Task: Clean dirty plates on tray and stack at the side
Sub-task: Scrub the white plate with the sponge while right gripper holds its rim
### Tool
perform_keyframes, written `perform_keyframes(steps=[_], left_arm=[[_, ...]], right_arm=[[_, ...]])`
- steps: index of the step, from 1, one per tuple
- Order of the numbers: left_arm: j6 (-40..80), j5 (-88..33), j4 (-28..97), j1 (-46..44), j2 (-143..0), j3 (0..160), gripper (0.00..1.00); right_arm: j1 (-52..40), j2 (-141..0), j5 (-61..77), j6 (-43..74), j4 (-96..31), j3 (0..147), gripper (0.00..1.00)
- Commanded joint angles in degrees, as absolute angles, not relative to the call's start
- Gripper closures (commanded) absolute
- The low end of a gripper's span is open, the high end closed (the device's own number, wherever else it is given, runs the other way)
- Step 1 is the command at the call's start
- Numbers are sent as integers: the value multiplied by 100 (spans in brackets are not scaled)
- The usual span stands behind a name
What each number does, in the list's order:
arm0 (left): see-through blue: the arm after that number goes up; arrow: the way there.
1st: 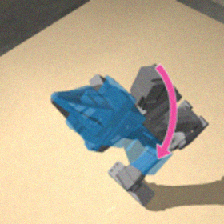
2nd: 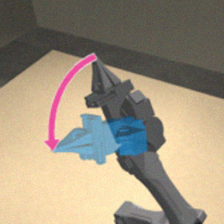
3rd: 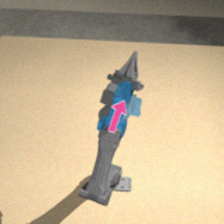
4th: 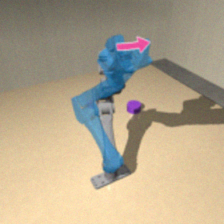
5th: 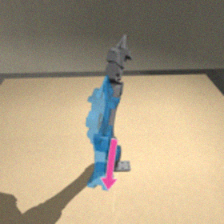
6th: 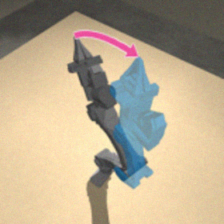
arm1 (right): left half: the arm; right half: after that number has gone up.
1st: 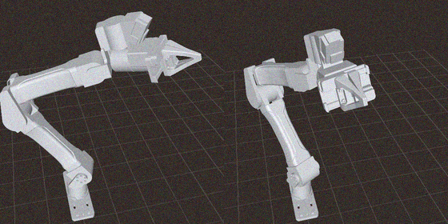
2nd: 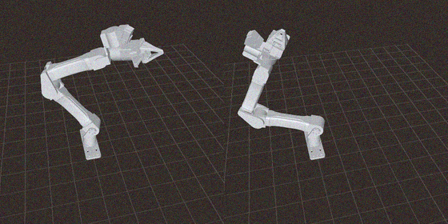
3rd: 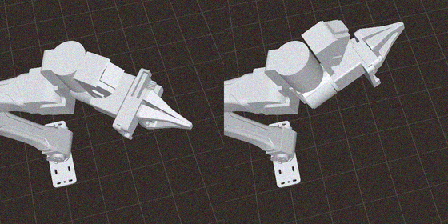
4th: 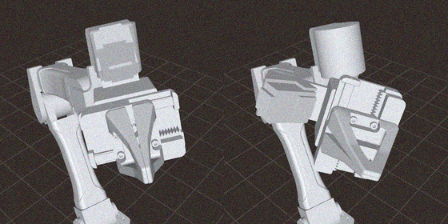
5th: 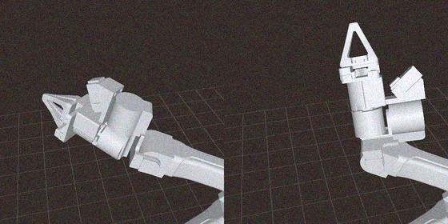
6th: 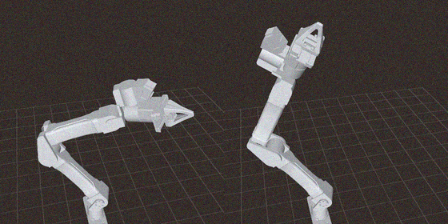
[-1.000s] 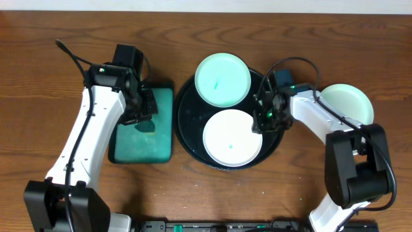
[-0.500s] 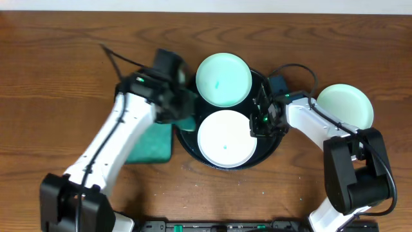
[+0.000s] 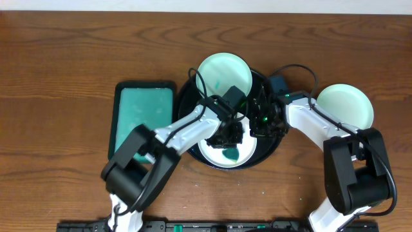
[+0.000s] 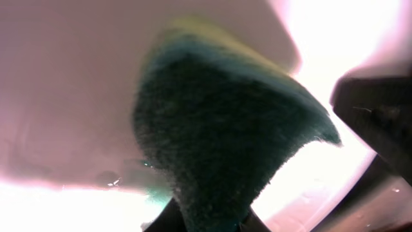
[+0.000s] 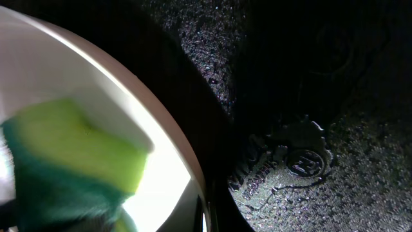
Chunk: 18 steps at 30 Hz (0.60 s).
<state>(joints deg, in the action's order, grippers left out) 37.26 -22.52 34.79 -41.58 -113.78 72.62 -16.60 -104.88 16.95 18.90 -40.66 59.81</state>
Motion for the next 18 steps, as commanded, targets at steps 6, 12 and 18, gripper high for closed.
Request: perform_keyframes(steps=[6, 12, 18], left_arm=[[3256, 60, 4772, -3623, -11646, 7334, 93], [2930, 366, 5074, -3238, -11646, 7511, 93], [2762, -845, 4602, -3245, -11651, 7483, 93]], right_arm=[[-1737, -10696, 1144, 2075, -4154, 5747, 99], [-1734, -10696, 1140, 2078, -4156, 5747, 99], [-1737, -10696, 1142, 2078, -4156, 5747, 99]])
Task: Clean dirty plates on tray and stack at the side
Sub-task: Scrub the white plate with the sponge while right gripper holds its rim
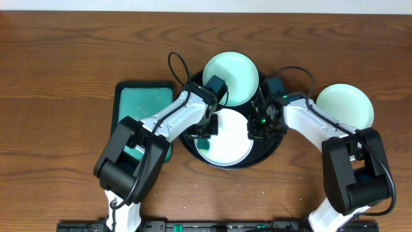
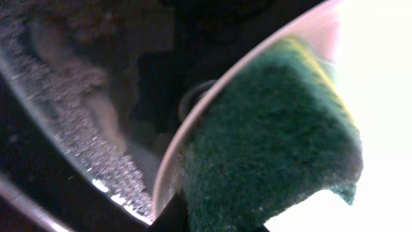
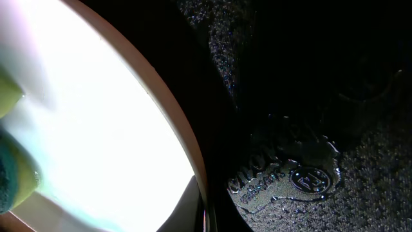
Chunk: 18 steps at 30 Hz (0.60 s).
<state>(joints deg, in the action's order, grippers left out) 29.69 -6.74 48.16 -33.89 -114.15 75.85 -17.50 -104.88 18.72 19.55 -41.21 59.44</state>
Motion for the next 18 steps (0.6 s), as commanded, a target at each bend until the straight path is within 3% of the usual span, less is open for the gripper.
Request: perform_keyframes(steps=[1, 6, 15, 18], left_arm=[[2764, -1326, 4394, -3271, -11651, 7450, 93], [2845, -3146, 3350, -3568, -11651, 7284, 92], [2895, -3341, 3223, -4097, -11651, 7284, 92], [2956, -2917, 3347, -4077, -11651, 7284, 92]], right_arm=[[-1737, -10696, 1142, 2078, -4156, 5747, 99], [-1737, -10698, 1142, 2078, -4167, 5747, 99], [-1737, -10698, 1142, 2078, -4182, 5747, 99], [-1737, -10698, 1142, 2078, -4204, 5747, 99]])
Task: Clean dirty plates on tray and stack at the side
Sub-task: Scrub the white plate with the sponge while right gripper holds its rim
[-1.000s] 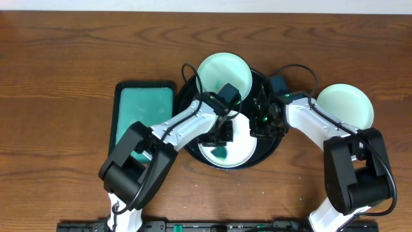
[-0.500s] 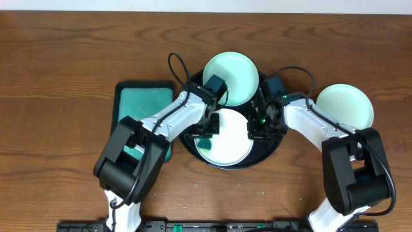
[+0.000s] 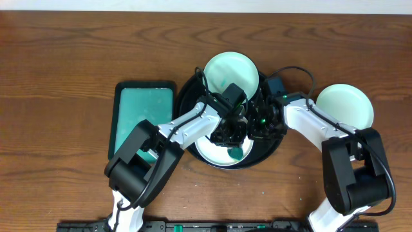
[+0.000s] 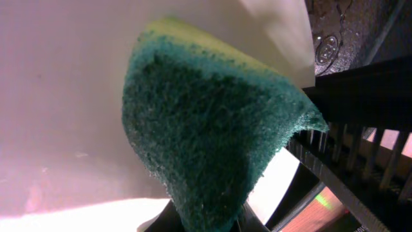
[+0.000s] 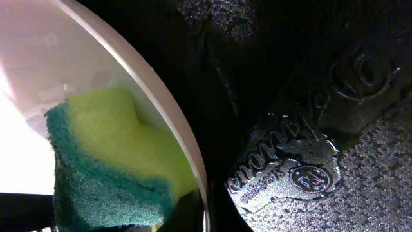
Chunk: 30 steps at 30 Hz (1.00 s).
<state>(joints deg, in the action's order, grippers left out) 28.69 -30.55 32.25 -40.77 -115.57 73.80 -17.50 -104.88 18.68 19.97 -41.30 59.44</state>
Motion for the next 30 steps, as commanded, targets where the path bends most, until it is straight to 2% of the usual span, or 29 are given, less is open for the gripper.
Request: perform_keyframes(steps=[1, 4, 6, 7, 8, 9, 12, 24, 30], left_arm=[[3041, -2689, 3426, -4066, -11651, 7284, 92], [3465, -1288, 4038, -3997, -11651, 7284, 92], [3463, -882, 4246, -3931, -11651, 7288, 92], [3454, -821, 4313, -3889, -11649, 7297, 89], [3415, -845, 4445, -3828, -11646, 7371, 75], [3411, -851, 4624, -3798, -11646, 7498, 68], [3094, -875, 5089, -3795, -11590, 7900, 60], [2655, -869, 5323, -3881, -11218, 8143, 57], [2617, -797, 4869, -4073, -11246, 7754, 59]], right_arm=[[-1737, -10698, 1142, 2078, -4206, 5747, 99], [-1737, -10698, 1142, 2078, -4215, 5747, 99], [-1734, -10698, 1142, 2078, -4213, 5747, 99], [-1734, -10698, 1140, 2075, -4211, 5747, 99], [-1737, -10698, 1142, 2078, -4206, 5747, 99], [-1734, -10698, 1142, 2075, -4202, 5747, 99], [-1737, -10698, 1142, 2075, -4202, 5747, 99], [-1734, -10698, 1142, 2078, -4174, 5747, 99], [-1734, -10698, 1142, 2075, -4176, 5747, 99]])
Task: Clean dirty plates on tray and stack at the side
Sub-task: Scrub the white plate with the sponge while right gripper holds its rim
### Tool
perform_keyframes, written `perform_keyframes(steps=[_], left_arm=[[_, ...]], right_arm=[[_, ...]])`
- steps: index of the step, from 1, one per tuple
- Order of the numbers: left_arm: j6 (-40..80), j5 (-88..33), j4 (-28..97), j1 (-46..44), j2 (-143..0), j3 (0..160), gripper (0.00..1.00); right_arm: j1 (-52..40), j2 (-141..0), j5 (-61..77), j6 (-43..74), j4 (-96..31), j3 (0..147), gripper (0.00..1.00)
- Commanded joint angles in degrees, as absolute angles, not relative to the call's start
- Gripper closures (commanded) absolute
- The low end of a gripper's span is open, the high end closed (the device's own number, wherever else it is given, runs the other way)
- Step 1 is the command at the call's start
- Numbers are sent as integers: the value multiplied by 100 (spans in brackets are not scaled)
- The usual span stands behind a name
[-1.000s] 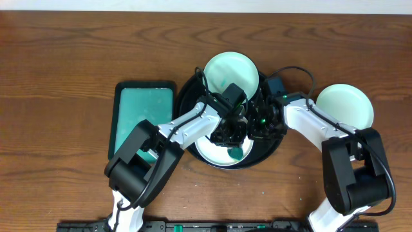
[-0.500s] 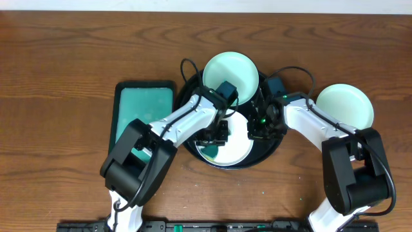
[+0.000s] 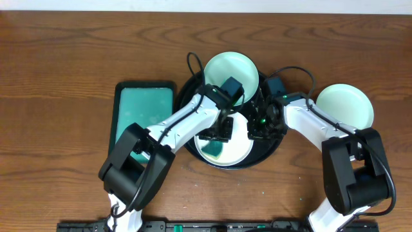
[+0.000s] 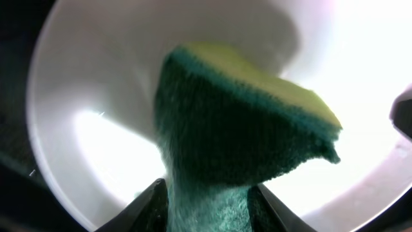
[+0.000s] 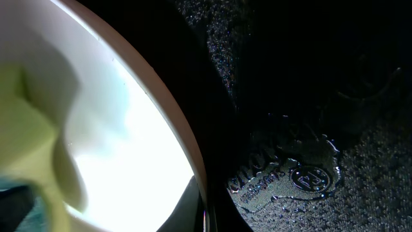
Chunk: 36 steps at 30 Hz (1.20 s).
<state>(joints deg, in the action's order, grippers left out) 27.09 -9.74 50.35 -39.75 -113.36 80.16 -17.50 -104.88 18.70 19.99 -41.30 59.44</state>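
Note:
A black round tray [image 3: 275,145] carries a white plate [image 3: 239,145] in front and a pale green plate [image 3: 233,69] behind. My left gripper [image 3: 217,133] is shut on a green and yellow sponge [image 4: 239,132], which presses on the left middle of the white plate [image 4: 96,122]. My right gripper [image 3: 258,128] is shut on that plate's right rim [image 5: 183,138], over the tray's textured floor [image 5: 309,96]. The sponge [image 5: 26,138] shows as a yellow blur in the right wrist view.
One pale green plate [image 3: 346,105] lies on the wooden table to the right of the tray. A dark rectangular tray with a green inside [image 3: 143,116] sits to the left. Both arms cross over the black tray.
My left gripper has moved the sponge from the plate's lower right, close to the right gripper, to its left middle. The right gripper still holds the rim in the same place.
The sponge was at the white plate's lower middle, then at its left rim, then at its lower right, and now at its left middle. My right gripper stayed shut on the plate's right rim at every moment. The other plates have not moved.

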Motion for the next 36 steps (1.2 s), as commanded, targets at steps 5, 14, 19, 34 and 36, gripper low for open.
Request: perform_keyframes(steps=[5, 14, 19, 34, 36], left_arm=[[2617, -814, 4825, -4215, -11273, 7618, 59], [2657, -829, 4862, -4219, -11271, 7684, 58], [2582, -827, 5124, -4219, -11246, 8025, 57], [2534, -825, 5100, -4219, -11218, 8058, 92], [2539, -827, 4980, -4219, -11225, 7977, 93]], right_arm=[[-1734, -10698, 1140, 2075, -4174, 5747, 99], [-1734, -10698, 1140, 2075, -4176, 5747, 99], [-1734, -10698, 1140, 2075, -4158, 5747, 99], [-1734, -10698, 1140, 2078, -4130, 5747, 99], [-1734, -10698, 1140, 2075, -4132, 5747, 99]])
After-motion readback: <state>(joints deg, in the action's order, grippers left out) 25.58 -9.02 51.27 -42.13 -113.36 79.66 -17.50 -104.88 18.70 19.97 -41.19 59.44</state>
